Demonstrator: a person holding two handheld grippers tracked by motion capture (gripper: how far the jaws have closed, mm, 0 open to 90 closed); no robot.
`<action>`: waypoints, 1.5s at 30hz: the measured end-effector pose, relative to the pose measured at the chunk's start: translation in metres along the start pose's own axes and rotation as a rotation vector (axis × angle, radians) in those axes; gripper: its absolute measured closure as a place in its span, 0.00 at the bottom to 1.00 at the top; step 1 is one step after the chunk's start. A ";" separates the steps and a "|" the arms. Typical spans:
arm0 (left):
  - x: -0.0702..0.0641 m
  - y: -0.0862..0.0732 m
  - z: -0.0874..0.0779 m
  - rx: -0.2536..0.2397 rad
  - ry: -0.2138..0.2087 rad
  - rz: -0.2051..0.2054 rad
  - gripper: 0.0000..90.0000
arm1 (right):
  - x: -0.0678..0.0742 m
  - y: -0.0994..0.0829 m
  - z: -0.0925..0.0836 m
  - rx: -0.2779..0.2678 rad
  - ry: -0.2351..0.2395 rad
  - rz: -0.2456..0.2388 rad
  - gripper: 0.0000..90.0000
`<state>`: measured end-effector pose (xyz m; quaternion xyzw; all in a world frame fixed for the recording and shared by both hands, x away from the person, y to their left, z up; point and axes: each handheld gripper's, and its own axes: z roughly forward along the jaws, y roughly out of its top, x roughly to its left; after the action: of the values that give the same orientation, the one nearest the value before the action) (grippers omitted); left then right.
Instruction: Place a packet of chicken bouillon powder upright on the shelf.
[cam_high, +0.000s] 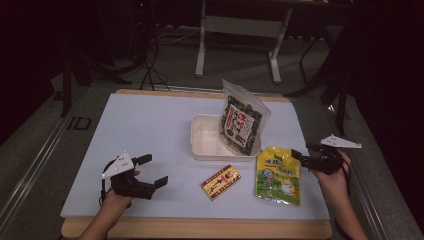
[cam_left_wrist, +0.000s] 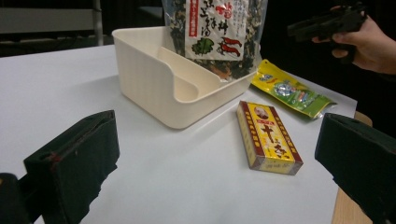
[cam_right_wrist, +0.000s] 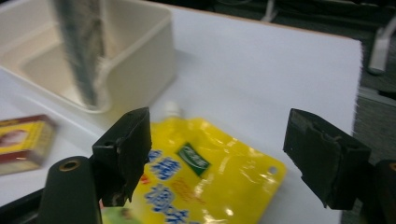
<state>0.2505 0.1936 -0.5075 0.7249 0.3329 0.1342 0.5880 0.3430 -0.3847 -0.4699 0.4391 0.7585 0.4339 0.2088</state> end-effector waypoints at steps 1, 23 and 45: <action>0.000 0.000 0.000 0.000 0.000 0.000 0.00 | -0.002 -0.001 0.003 0.010 -0.005 -0.002 0.27; 0.000 -0.003 0.006 0.053 0.008 0.014 0.00 | -0.025 -0.023 0.049 0.242 -0.099 -0.019 0.31; -0.002 -0.007 0.012 0.094 -0.014 0.018 0.00 | -0.027 -0.032 0.072 0.336 -0.073 0.012 0.33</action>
<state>0.2543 0.1840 -0.5169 0.7556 0.3280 0.1188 0.5544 0.3921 -0.3814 -0.5370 0.4876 0.8097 0.2862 0.1573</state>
